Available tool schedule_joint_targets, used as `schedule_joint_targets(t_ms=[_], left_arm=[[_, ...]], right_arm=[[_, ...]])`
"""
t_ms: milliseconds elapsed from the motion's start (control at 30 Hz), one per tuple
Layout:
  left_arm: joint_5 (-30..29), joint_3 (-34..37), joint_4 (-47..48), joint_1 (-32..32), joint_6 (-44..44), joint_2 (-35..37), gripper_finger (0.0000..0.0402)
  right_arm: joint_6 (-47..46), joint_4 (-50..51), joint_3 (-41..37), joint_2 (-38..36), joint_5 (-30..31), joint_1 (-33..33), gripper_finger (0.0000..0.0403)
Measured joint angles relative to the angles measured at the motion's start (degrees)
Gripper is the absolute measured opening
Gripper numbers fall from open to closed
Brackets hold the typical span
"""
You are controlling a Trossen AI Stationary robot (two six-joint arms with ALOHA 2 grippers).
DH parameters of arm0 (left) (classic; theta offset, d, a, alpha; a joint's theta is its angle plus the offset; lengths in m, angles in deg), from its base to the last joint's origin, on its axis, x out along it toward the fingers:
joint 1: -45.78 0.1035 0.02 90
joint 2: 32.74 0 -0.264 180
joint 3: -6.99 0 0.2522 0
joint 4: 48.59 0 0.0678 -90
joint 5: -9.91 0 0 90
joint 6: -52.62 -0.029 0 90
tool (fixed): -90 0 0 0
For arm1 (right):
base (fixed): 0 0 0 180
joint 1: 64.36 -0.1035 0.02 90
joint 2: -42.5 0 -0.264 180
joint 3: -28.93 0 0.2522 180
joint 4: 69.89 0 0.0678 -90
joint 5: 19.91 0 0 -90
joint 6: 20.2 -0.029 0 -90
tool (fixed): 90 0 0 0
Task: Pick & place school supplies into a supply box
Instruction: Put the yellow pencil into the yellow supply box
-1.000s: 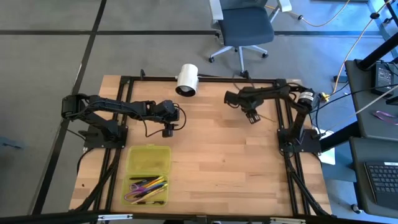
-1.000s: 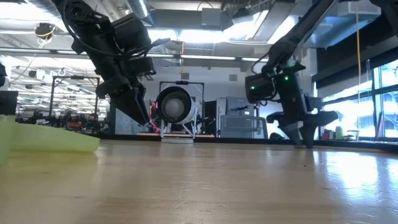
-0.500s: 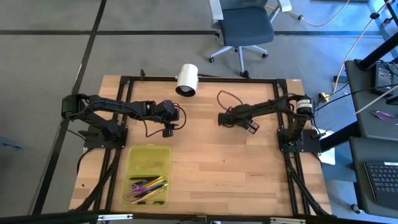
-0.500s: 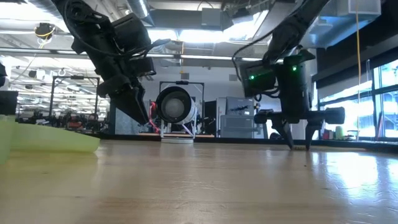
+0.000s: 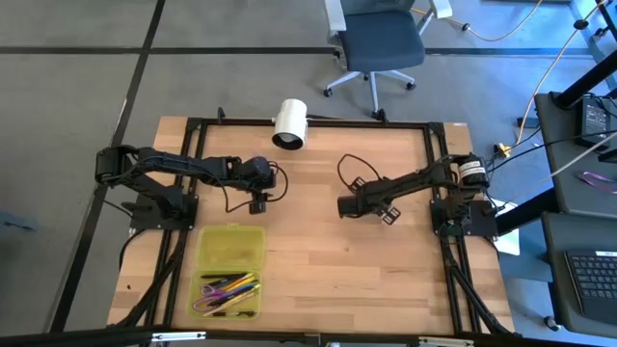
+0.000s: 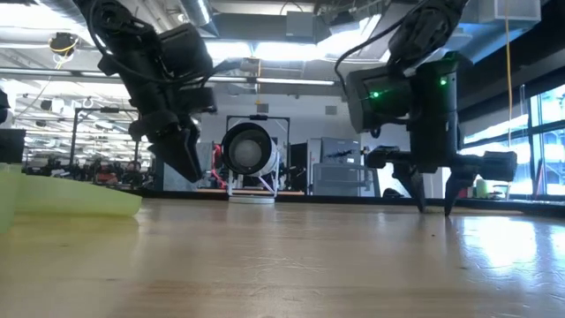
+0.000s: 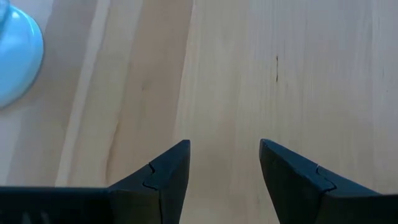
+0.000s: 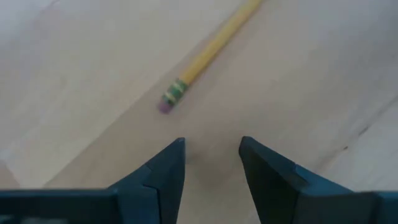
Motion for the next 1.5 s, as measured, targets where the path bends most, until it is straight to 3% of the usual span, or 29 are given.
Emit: schedule_joint_targets(t_ms=[200, 300, 433, 500, 633, 833, 1200, 1500], left_arm=[[0.00, 0.00, 3.59, -0.01, -0.14, 0.00, 0.0189], [-0.02, 0.00, 4.12, -0.02, -0.16, 0.00, 0.0188], [-0.04, 0.00, 3.18, -0.02, -0.15, 0.00, 0.0185], [-0.06, 0.00, 2.70, 0.00, -0.11, 0.00, 0.0185], [-0.06, 0.00, 1.46, 0.00, -0.09, 0.00, 0.0187], [-0.04, 0.00, 1.40, -0.01, -0.11, 0.00, 0.0185], [-0.02, 0.00, -0.40, 0.00, 3.07, 0.00, 0.0186], [0.33, 0.00, -1.16, -0.02, 6.80, 0.00, 0.0185]], right_arm=[[12.76, -0.80, 4.42, 0.17, -0.57, -1.83, 0.0164], [29.22, 6.22, 7.06, -0.46, -0.45, -2.71, 0.0164], [53.33, 7.90, 8.82, -0.44, -1.55, -3.56, 0.0164], [60.68, 7.00, 9.12, -0.44, -2.45, -3.77, 0.0164], [64.69, 1.15, 9.38, -0.46, -0.94, -3.56, 0.0164], [82.74, -3.36, 9.38, -0.48, -1.29, -3.61, 0.0164], [107.67, 10.70, 9.36, -0.62, -5.35, 5.65, 0.0164], [128.51, 11.75, 9.31, -2.70, -7.96, 13.52, 0.0164]])
